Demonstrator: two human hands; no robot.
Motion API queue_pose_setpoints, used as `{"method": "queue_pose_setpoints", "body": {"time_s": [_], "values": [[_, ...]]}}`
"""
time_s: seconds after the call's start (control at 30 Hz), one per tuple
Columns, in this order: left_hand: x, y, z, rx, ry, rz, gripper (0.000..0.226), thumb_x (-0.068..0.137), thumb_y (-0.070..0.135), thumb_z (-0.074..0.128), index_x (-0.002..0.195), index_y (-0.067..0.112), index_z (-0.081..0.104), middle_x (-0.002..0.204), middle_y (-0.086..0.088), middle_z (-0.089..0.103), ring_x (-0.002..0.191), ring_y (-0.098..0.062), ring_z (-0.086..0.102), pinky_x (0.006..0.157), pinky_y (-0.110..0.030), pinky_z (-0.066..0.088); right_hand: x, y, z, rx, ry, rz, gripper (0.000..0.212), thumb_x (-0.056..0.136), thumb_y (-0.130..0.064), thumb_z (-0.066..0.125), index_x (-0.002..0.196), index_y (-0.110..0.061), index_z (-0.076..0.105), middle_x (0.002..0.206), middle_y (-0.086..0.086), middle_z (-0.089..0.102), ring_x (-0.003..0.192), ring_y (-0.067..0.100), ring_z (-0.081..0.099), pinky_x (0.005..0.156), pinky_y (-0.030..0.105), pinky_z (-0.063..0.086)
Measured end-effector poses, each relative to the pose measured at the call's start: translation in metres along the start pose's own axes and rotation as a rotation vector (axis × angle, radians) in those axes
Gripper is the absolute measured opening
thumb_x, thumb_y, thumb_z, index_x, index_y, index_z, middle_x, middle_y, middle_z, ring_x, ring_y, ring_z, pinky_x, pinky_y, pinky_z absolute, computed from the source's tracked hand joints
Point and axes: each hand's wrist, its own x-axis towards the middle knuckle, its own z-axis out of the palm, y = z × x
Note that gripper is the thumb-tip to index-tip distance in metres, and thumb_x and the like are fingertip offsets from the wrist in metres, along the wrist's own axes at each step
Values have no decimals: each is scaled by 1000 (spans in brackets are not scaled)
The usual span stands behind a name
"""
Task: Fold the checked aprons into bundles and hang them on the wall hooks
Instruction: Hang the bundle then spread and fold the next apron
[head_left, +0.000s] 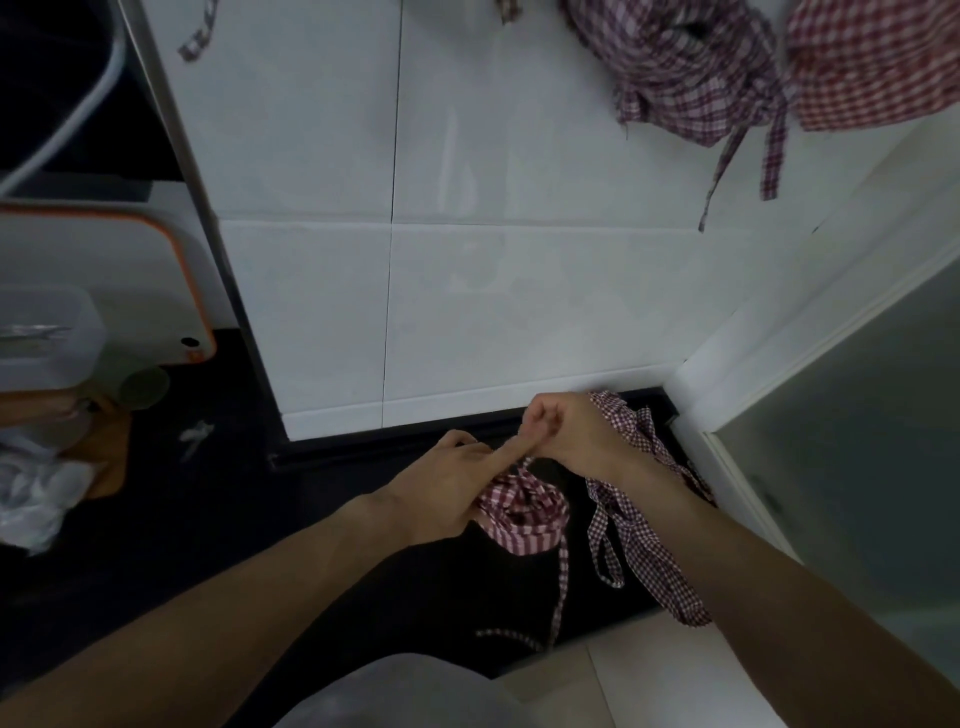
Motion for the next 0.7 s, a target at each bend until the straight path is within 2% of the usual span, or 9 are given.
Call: {"method": "queue_pose_setpoints", "body": {"time_s": [0.07, 0.13, 0.2, 0.27, 0.3, 0.4, 0.47, 0.6, 0.7], "values": [[4, 1, -2, -57, 40, -3, 89, 85, 19, 73, 155, 35, 21, 111, 8, 67, 102, -9, 58, 106, -31, 34, 2, 5, 2, 26, -22, 48, 17, 72, -14, 87, 79, -17, 71, 82, 1, 76, 81, 16, 72, 83, 38, 59], [7, 0, -4, -192, 139, -66, 59, 85, 17, 73, 138, 30, 52, 106, 10, 69, 97, -6, 62, 97, -33, 44, 4, 10, 0, 1, -56, 94, 13, 77, -25, 82, 88, -20, 76, 95, -2, 77, 93, 14, 72, 94, 39, 56], [8, -1, -8, -284, 242, -184, 40, 84, 14, 75, 122, 22, 65, 104, 9, 71, 91, -2, 63, 89, -28, 50, 2, 11, -6, 28, 23, 113, 15, 86, -35, 71, 94, -25, 77, 101, -5, 77, 100, 12, 71, 99, 43, 54], [7, -1, -13, -337, 281, -364, 34, 84, 18, 76, 116, 17, 65, 101, 8, 70, 88, -3, 63, 84, -26, 53, -6, 5, -10, 161, 197, 97, 20, 98, -34, 59, 97, -21, 75, 100, -2, 76, 99, 14, 70, 96, 43, 55], [7, -2, -15, -380, 296, -458, 31, 84, 21, 76, 113, 17, 64, 97, 10, 69, 86, -3, 63, 81, -26, 54, -12, -1, -10, 178, 275, 73, 20, 99, -33, 58, 97, -19, 73, 98, -3, 75, 97, 10, 69, 91, 37, 55], [9, -5, -18, -523, 379, -664, 30, 81, 27, 79, 104, 21, 62, 89, 15, 66, 82, -1, 65, 70, -22, 56, -26, -15, 3, -149, 368, -154, 23, 86, -38, 76, 97, -19, 70, 93, -9, 68, 90, 3, 62, 79, 17, 48], [13, -4, -19, -625, 421, -720, 36, 77, 32, 83, 105, 21, 63, 92, 12, 70, 82, -3, 68, 69, -22, 58, -24, -16, 16, -301, 347, -198, 31, 81, -41, 80, 99, -19, 69, 93, -9, 62, 87, 0, 58, 76, 11, 47], [19, 3, -23, -782, 464, -759, 29, 75, 31, 83, 95, 28, 62, 87, 12, 71, 75, 2, 70, 61, -14, 55, -12, -13, 37, -276, 415, -152, 13, 92, -29, 70, 91, -17, 65, 86, -8, 61, 79, 0, 56, 70, 11, 42], [19, 4, -23, -808, 530, -799, 30, 77, 29, 83, 98, 24, 62, 86, 13, 70, 72, 4, 69, 58, -12, 53, -11, -17, 47, -271, 420, -108, 12, 98, -28, 61, 92, -19, 58, 85, -8, 61, 77, 0, 57, 65, 11, 44]]}}
